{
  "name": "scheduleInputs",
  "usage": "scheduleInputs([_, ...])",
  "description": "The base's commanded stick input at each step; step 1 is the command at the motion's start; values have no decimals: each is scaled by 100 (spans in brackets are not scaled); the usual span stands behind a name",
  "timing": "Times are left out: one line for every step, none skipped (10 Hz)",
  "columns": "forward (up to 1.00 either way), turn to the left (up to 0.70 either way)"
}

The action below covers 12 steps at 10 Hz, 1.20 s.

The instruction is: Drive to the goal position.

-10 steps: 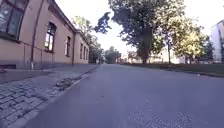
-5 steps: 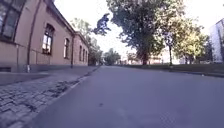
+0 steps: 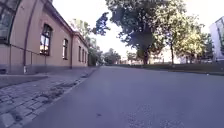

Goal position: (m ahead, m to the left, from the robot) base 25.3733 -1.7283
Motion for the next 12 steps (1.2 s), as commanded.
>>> scheduleInputs([70, 0])
scheduleInputs([70, 0])
scheduleInputs([70, 0])
scheduleInputs([70, 0])
scheduleInputs([70, 0])
scheduleInputs([70, 0])
scheduleInputs([70, 0])
scheduleInputs([70, 0])
scheduleInputs([70, 0])
scheduleInputs([70, 0])
scheduleInputs([70, 0])
scheduleInputs([70, 0])
